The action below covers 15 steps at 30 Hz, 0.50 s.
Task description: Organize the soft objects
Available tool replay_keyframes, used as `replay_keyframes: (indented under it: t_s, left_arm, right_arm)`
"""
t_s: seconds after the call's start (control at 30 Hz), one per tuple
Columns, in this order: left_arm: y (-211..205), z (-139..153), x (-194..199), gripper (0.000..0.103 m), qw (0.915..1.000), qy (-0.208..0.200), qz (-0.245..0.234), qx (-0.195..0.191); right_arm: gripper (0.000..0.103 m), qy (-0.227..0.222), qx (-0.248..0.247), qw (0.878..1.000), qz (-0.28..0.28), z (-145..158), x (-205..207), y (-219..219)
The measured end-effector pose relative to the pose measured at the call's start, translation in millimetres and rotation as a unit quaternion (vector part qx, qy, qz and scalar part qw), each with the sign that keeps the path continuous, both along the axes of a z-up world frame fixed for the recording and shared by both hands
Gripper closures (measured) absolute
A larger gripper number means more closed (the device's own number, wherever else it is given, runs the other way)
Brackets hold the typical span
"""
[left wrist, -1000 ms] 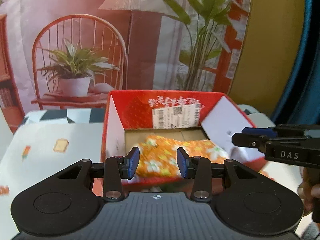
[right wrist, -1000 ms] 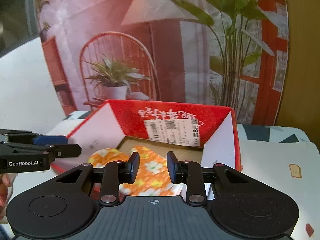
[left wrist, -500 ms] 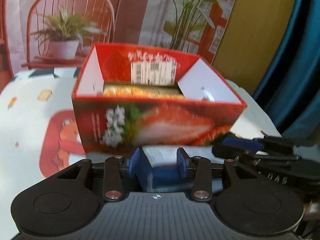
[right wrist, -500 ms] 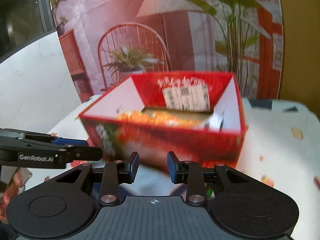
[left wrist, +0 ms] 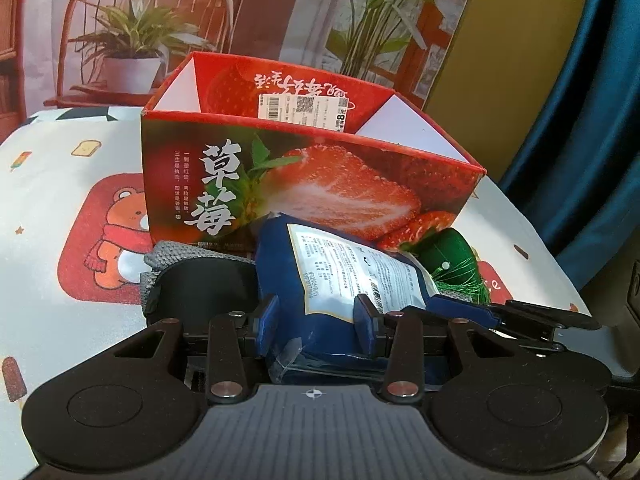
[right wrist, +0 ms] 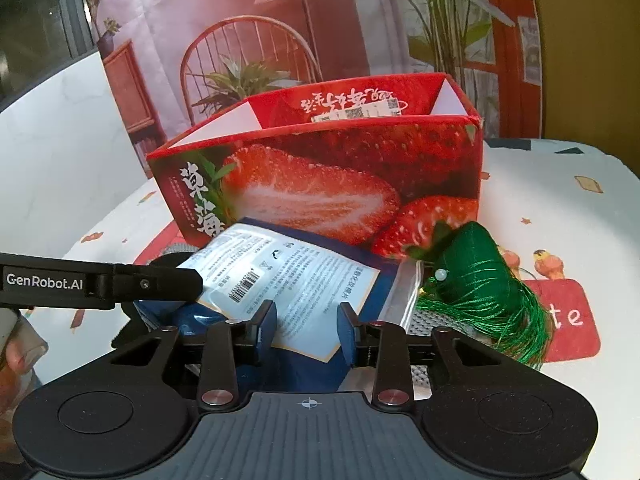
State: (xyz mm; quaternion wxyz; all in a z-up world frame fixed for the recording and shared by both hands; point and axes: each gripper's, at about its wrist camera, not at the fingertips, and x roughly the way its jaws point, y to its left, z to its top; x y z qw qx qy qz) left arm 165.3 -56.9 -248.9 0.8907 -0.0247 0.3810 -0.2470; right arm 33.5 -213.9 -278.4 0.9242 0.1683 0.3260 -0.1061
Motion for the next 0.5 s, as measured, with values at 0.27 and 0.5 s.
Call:
replay_keyframes:
  t_s: [0.27,0.5]
  left_arm:
    - [3,-7,-6,0.058,0.9998,-0.003,0.009,-0.018]
    - [8,-9,-8,0.058,0.9996,-0.006,0.010,-0.024]
  right_arm:
    - [0.065,-0.018,0.007,1.000,-0.012,-10,-14,-2]
    - [0.057,-0.022,0.004,0.999,-0.028,-11,-18,-3]
